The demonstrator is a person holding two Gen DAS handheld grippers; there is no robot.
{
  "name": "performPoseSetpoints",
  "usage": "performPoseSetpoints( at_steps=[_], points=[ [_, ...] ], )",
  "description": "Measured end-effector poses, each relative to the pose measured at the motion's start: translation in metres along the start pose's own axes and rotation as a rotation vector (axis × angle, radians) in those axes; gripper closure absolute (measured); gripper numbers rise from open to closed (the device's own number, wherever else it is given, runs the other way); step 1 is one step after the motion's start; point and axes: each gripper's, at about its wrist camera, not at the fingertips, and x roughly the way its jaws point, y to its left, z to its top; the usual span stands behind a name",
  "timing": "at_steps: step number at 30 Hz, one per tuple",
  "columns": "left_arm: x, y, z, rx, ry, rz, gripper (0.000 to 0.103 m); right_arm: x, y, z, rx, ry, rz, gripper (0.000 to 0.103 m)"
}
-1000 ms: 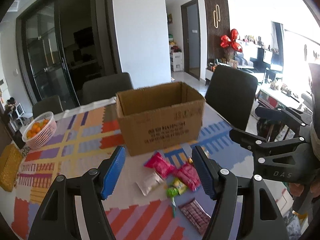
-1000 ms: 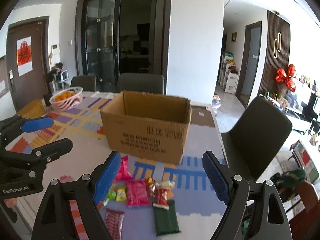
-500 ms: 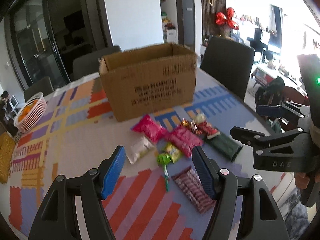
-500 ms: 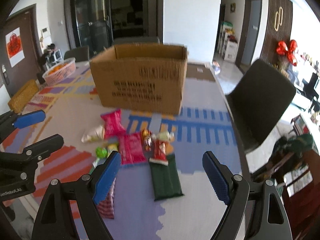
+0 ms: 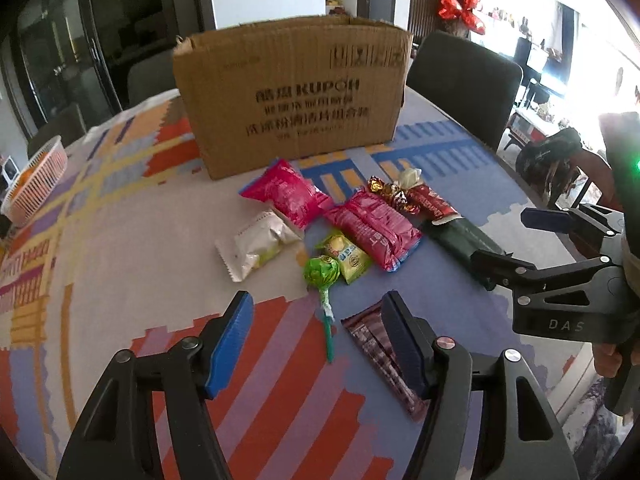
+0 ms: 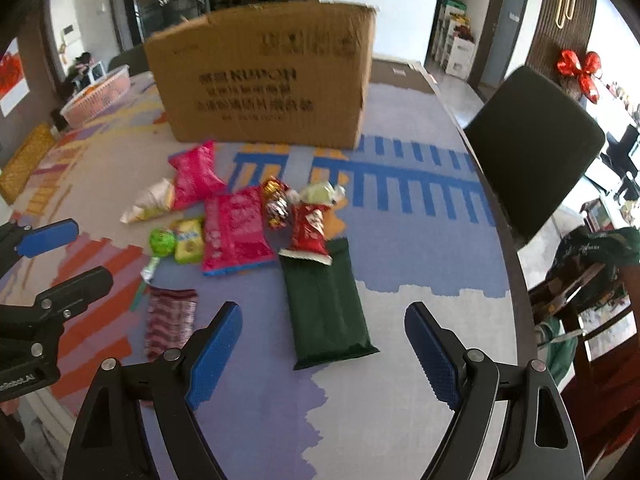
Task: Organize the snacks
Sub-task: 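Withdraw both grippers from the box back toward the snacks, then grasp the dark green packet with the right gripper while the left grasps another green lollipop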
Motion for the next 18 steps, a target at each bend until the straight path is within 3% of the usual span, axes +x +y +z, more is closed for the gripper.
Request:
performPoseSetpoints(
  at_steps=[8, 18],
  points=[
    [0.031, 0.006, 0.009, -0.017, 0.049, -0.016, 0.045, 0.022, -0.003, 0.006, -0.012, 0.04, -0.019, 0.019],
    [0.058, 0.013, 0.017, -0.054, 0.097, -0.06, 0.063, 0.04, -0.005, 0.01, -0.006, 0.074, -0.026, 0.025]
  ],
)
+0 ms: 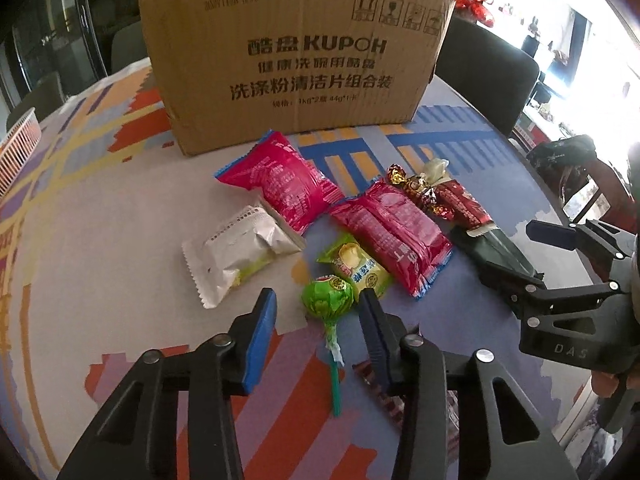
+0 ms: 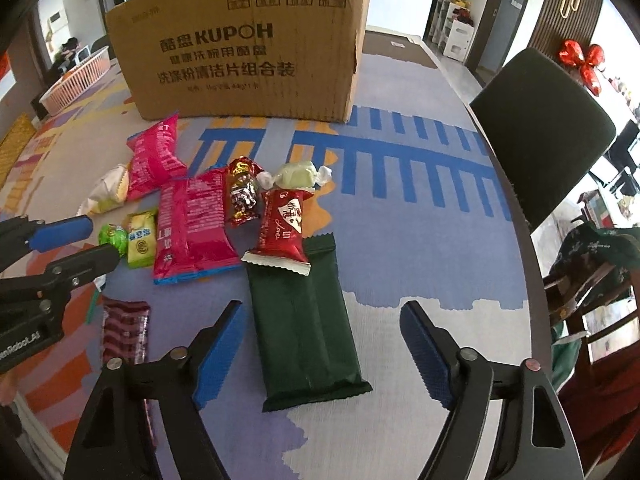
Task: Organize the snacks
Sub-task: 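Grasp the dark green packet with the right gripper while the left grasps another green lollipop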
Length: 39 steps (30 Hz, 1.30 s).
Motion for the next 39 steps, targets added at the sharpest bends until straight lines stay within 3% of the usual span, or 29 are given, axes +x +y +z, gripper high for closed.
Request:
performPoseSetpoints(
  at_steps=[8, 14, 17, 29, 39],
  points=[
    [0.007, 0.001, 0.003, -0.017, 0.01, -0.04, 0.075, 0.006, 0.001, 0.002, 0.002, 0.014, 0.027, 0.037],
    [0.009, -0.001, 0.004, -0.019, 0.012, -0.047, 0.076, 0.004, 0.006, 0.001, -0.006, 0.018, 0.057, 0.055],
    [0.005, -0.001, 0.003, -0.02, 0.007, -0.043, 0.076, 0.003, 0.007, 0.001, -0.006, 0.019, 0.061, 0.058],
    [-0.031, -0.016, -0.004, 0.016, -0.065, -0.023, 0.076, -0.029, 0.011, -0.014, 0.016, -0.006, 0.105, 0.058],
    [-0.069, -0.017, -0.003, 0.009, -0.147, -0.03, 0.076, -0.066, 0.016, -0.012, 0.013, -0.094, 0.125, 0.058]
  ],
)
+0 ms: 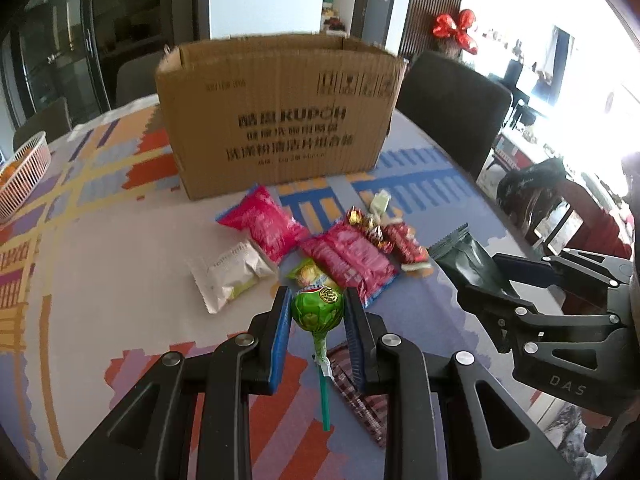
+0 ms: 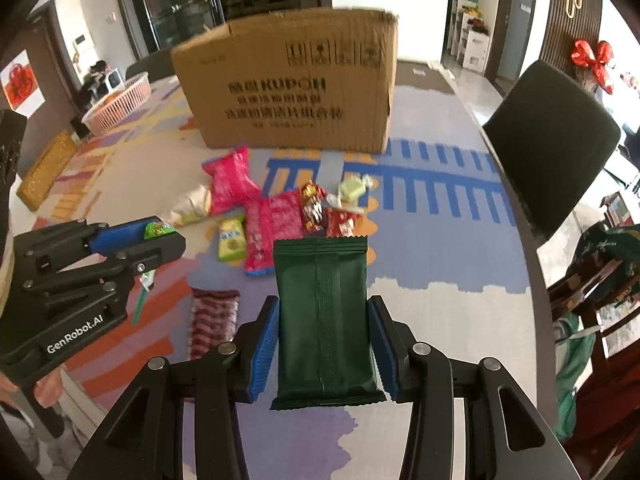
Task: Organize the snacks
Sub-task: 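Grasp the dark green packet with the right gripper while the left grasps another green lollipop, then carry both items over the box and release them inside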
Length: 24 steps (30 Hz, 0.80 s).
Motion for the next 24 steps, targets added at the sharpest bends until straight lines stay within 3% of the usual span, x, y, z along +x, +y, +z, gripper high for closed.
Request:
performPoseSetpoints(
  at_steps=[14, 24],
  points=[
    [-0.052, -0.005, 0.046, 0.034, -0.178, 0.022, 0.076, -0.047, -0.001, 0.04, 0.033, -0.188, -0.003, 0.058],
    [-0.071, 0.009, 0.091, 0.042, -0.268, 0.056, 0.076, -0.074, 0.001, 0.089, 0.032, -0.313, 0.01, 0.058]
  ],
)
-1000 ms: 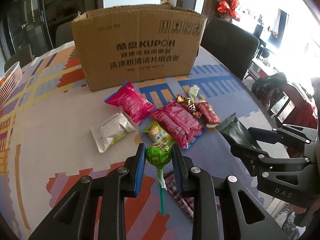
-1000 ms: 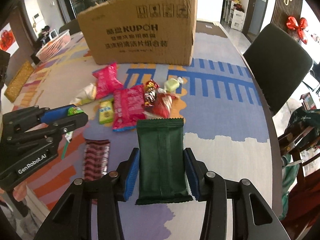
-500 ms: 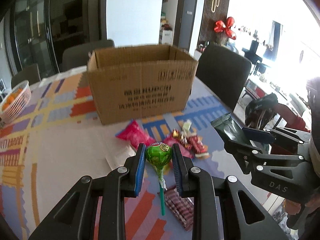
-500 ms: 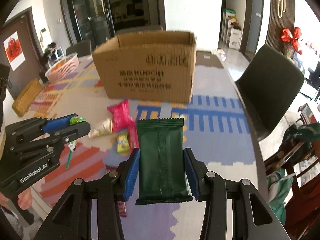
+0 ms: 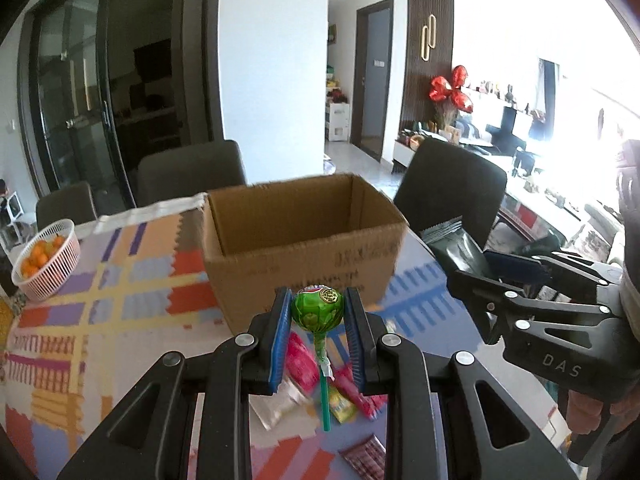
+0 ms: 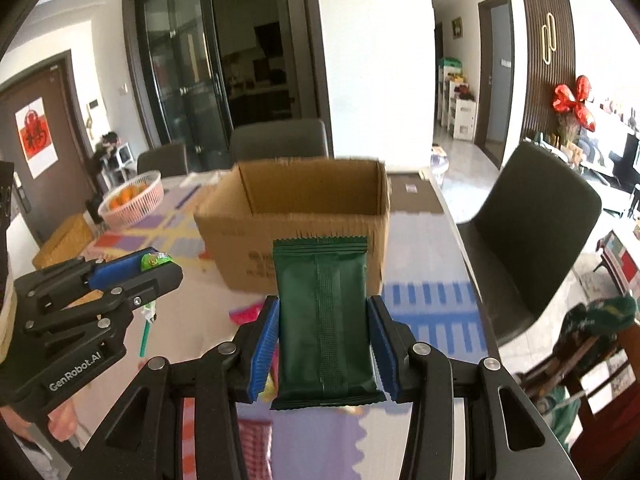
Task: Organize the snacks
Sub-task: 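Carry both items over the box and release them inside, then move both open grippers back to the remaining snacks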
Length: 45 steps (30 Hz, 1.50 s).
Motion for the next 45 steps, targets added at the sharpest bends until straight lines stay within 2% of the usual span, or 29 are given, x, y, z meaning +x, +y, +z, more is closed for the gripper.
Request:
performPoseSetpoints(
  at_steps=[11, 20, 25, 32, 39, 41, 45],
  points=[
    [0.009, 0.025, 0.047, -0.013, -0.044, 0.024, 0.076, 0.008, 0.013, 0.06, -0.028, -0.077, 0.013, 0.058],
    [0.034, 0.045, 0.083, -0.025, -0.034, 0.035, 0.076, 0.027, 0.02, 0.098, -0.056, -0.081, 0.03, 0.058],
    [0.056, 0.052, 0.098, -0.019, -0.004, 0.03, 0.076, 0.052, 0.014, 0.121, -0.045, -0.046, 0.054, 0.058],
    [0.089, 0.059, 0.109, -0.016, 0.043, 0.035, 0.077, 0.087, 0.008, 0.135, -0.032, 0.015, 0.067, 0.058],
    [0.12, 0.062, 0.109, -0.015, 0.091, 0.07, 0.076, 0.117, 0.01, 0.139, -0.06, 0.058, 0.028, 0.058],
    [0.126, 0.063, 0.108, -0.021, 0.097, 0.092, 0.074, 0.127, 0.009, 0.139, -0.064, 0.067, 0.005, 0.057],
    [0.119, 0.065, 0.104, -0.025, 0.082, 0.111, 0.059, 0.136, -0.001, 0.136, -0.033, 0.08, -0.041, 0.05]
  ],
)
